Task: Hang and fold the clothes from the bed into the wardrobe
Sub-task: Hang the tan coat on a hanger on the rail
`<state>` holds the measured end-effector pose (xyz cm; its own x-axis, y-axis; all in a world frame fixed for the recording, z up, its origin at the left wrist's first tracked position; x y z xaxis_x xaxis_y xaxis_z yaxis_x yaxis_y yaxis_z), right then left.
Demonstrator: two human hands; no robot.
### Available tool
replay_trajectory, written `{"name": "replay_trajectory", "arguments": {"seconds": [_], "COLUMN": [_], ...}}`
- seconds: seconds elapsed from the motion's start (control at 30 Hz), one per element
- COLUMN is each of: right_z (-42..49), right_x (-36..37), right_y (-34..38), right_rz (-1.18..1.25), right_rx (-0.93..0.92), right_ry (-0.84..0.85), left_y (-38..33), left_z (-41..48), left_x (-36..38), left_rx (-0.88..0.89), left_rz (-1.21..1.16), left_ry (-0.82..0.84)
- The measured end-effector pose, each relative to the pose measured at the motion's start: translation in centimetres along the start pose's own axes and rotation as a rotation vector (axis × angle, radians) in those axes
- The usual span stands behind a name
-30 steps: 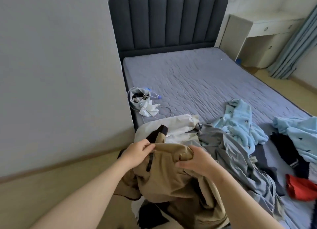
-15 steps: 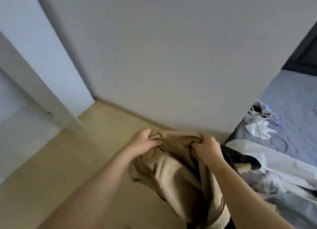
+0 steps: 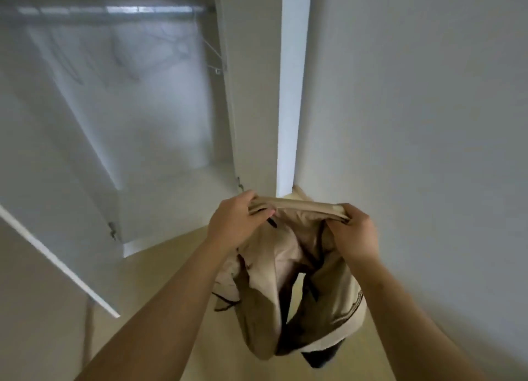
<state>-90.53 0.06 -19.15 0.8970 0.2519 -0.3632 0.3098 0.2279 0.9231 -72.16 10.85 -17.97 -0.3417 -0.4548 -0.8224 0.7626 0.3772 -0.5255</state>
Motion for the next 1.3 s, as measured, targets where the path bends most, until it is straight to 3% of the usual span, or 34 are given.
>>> {"name": "replay_trajectory", "arguments": {"seconds": [0.4, 0.63, 0.77, 0.87, 0.93, 1.03, 1.3], "right_z": [8.8, 14.6, 17.4, 18.3, 18.6, 19.3, 23.2], "right_x": [20.0, 34.7, 42.7, 48.1, 51.7, 56.6, 63.9], "right_y": [12.7, 16.6, 19.1, 20.0, 20.1, 20.4, 23.4], "right_rz": [0.267, 0.269, 0.386, 0.353, 0.303, 0.354, 0.278], "right_rx": [-0.217, -0.226, -0.072, 0.067, 0.065, 0.106, 0.021], "right_ry": [0.250, 0.728, 1.105, 1.251, 1.254, 1.075, 0.950], "left_y": [13.8, 22.8, 26.5, 29.0, 30.6, 33.5, 42.1], "left_z": [9.4, 17.9, 23.0, 25.9, 27.4, 28.9, 30.8], "left_x": [-12.3, -17.3, -19.8, -20.8, -21.3, -22.4, -25.0], "left_rx": [-0.230, -0.315, -0.311, -0.340, -0.360, -0.389, -0.358], "left_rz": [0.154, 0.023, -0.158, -0.309, -0.373, -0.403, -0.347], "left_ry": [-0.433, -0.540, -0.529, -0.556, -0.577, -0.605, -0.469]}}
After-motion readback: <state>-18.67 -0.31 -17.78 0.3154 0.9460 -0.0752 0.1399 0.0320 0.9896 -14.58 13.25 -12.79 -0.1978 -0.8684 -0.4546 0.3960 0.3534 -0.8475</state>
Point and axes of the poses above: each hand's wrist, its own z-axis towards the middle knuckle, its own x-axis out of the palm, y = z × x, the point moved 3 cm from there along z, towards the middle knuckle, and after that the axes turned 9 degrees about z, right-handed, at the moved point
